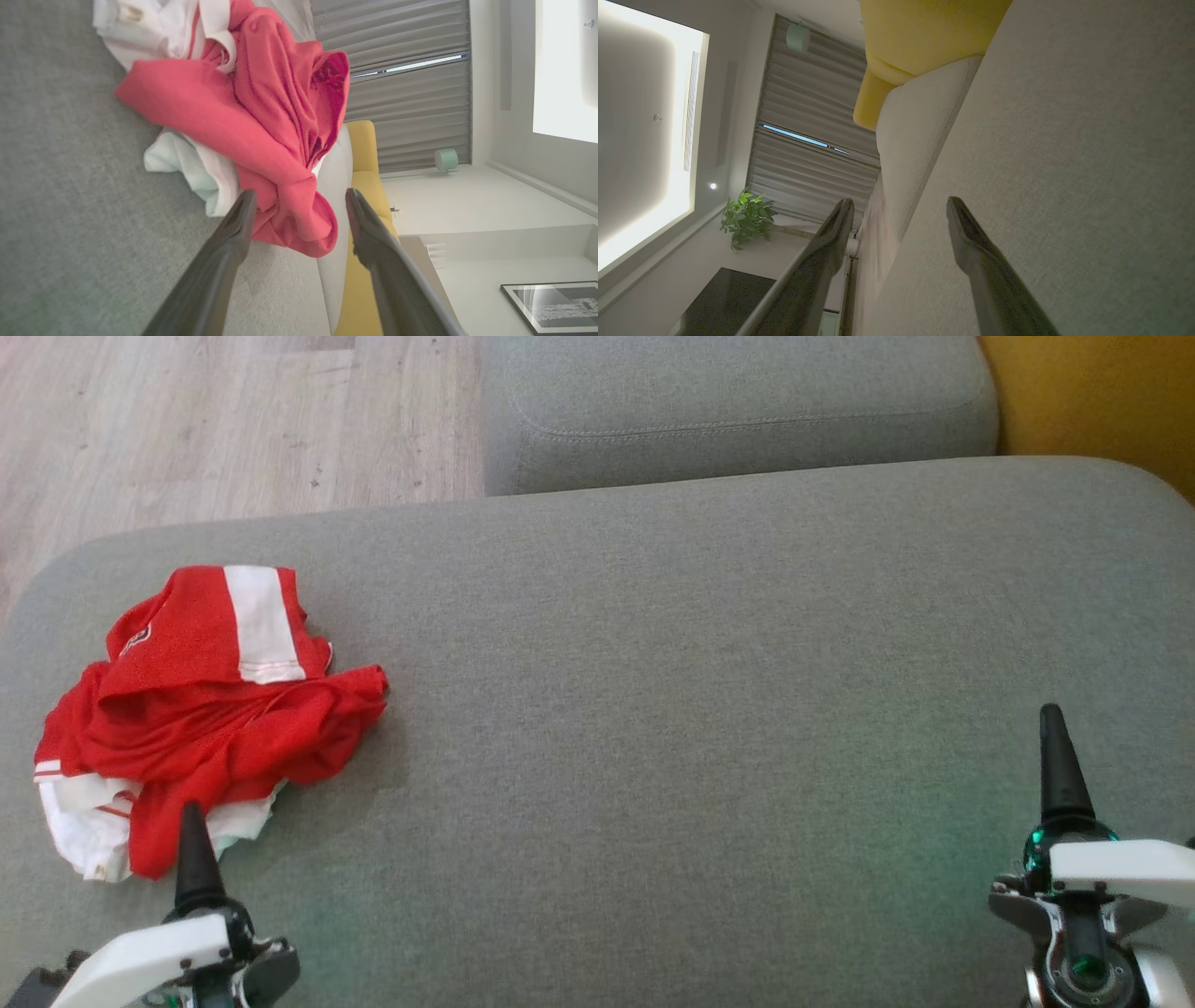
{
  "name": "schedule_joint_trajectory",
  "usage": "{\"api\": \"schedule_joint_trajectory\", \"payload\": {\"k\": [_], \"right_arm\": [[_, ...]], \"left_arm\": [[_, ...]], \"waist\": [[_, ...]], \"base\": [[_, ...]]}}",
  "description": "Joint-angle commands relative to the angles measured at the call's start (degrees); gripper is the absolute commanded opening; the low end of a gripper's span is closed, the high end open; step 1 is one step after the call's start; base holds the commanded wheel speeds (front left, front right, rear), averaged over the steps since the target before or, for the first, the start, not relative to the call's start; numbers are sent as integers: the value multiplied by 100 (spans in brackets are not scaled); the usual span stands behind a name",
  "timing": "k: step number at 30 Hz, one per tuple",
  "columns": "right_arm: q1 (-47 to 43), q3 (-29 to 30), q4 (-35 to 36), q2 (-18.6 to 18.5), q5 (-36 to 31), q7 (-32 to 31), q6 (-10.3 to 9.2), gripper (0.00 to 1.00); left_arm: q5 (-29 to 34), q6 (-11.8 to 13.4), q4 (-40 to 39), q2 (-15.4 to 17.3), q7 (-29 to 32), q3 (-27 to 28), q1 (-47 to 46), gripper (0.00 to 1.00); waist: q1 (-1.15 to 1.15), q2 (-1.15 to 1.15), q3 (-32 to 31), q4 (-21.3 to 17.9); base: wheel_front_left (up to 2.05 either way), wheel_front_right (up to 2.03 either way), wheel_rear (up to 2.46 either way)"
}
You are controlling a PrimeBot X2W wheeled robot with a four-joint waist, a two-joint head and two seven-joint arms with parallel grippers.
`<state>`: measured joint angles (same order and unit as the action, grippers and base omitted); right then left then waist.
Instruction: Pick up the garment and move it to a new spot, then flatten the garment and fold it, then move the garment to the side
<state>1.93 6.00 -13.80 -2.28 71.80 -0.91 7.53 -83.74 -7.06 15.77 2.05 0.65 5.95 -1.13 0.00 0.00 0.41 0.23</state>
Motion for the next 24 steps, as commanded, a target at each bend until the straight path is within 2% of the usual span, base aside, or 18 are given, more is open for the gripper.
{"api": "schedule_joint_trajectory", "payload": {"k": [1,13,24], "right_arm": [[240,-49,292,-31,-267,88,-1,100],[245,-284,698,-34,-1843,291,-2,100],[209,-481,875,-38,-2857,460,-2,100]], "left_arm": [[178,-12,-280,47,-70,104,-243,100],[1371,-6,-874,51,-272,-117,-263,100],[2463,95,-1230,56,-440,-509,-257,100]], "waist": [[0,0,3,1],[0,0,55,30],[0,0,125,9]], "base": [[0,0,0],[0,0,0],[0,0,0]]}}
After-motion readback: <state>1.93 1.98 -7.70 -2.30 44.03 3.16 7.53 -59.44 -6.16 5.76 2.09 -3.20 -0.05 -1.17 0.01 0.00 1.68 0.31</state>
